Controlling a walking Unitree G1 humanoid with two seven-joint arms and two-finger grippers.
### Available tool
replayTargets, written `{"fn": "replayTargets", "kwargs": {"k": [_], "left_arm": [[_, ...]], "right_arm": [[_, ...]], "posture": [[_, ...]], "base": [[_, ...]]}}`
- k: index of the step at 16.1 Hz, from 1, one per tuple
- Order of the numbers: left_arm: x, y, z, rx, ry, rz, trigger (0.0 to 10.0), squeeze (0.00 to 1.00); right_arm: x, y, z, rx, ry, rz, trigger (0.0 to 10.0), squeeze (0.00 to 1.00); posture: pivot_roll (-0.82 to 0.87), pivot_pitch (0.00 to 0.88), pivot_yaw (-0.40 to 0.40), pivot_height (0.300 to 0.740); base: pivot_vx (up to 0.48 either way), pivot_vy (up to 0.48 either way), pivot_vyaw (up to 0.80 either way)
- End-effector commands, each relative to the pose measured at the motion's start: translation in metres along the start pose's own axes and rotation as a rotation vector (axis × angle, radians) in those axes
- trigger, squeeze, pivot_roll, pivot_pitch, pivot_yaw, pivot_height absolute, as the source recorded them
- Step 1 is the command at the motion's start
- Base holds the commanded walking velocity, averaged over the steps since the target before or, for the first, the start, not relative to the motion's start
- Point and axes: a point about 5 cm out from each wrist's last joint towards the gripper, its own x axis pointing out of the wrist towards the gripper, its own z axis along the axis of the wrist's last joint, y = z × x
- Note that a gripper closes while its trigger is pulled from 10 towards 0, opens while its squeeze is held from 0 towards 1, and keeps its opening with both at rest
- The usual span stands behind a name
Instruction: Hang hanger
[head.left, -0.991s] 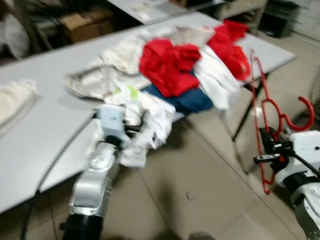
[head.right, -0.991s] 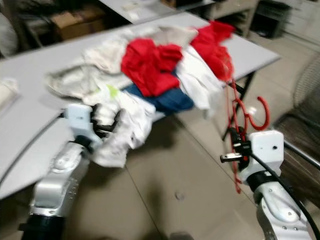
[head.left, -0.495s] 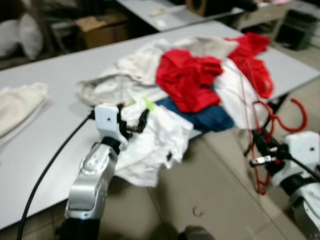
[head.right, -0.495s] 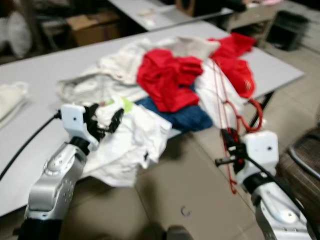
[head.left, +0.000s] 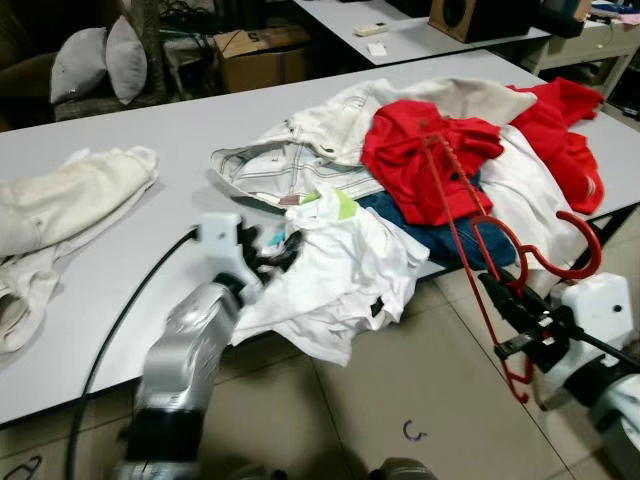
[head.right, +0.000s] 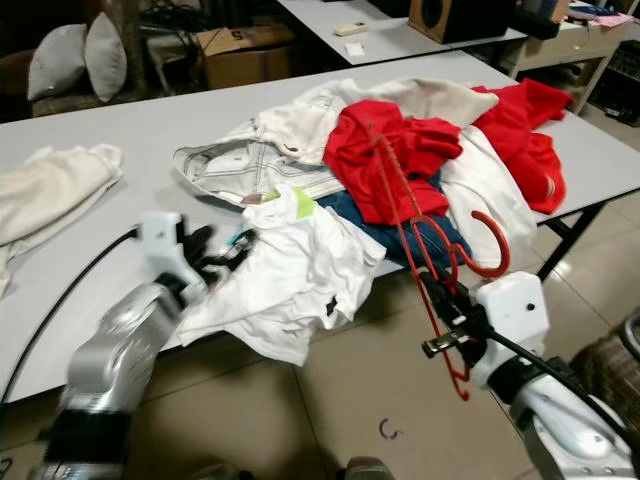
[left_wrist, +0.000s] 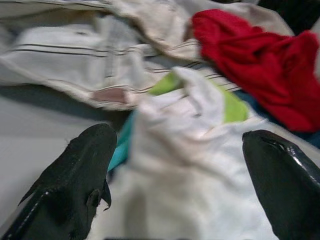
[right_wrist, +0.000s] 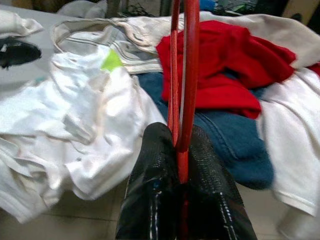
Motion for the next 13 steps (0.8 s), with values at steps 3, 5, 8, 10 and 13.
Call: {"fn": "replayTargets", "kwargs": {"k": [3,5,8,10,13], "left_arm": [[0.014,0.0,-0.003,-0.01,0.02,-0.036,10.0,0.0],[0.019,0.007,-0.012,0.068,0.08,0.012,10.0,0.0],[0.025,0.01,-0.013,0.046,0.07,0.022,0.0,0.0],[0.028,0.008,-0.013,0.029,0.056,0.004,0.0,0.0],[0.031,0.007,-0.012,0.011,0.028,-0.007,0.0,0.0]], "right_arm": [[-0.008,-0.009,-0.002,-0.019,0.008,-0.042,10.0,0.0],[-0.012,-0.01,-0.003,-0.026,0.015,-0.054,10.0,0.0],[-0.025,-0.009,-0.007,-0.028,0.03,-0.057,10.0,0.0],[-0.031,-0.011,-0.009,-0.027,0.038,-0.061,10.0,0.0],[-0.035,-0.012,-0.012,-0.028,0.044,-0.071,10.0,0.0]], "posture": [[-0.27,0.0,0.058,0.74],[-0.3,0.0,0.075,0.74],[-0.32,0.0,0.09,0.74],[-0.33,0.0,0.096,0.74],[-0.33,0.0,0.103,0.74]], "base": [[0.0,0.0,0.0],[0.0,0.0,0.0],[0.0,0.0,0.0],[0.0,0.0,0.0],[0.0,0.0,0.0]]}}
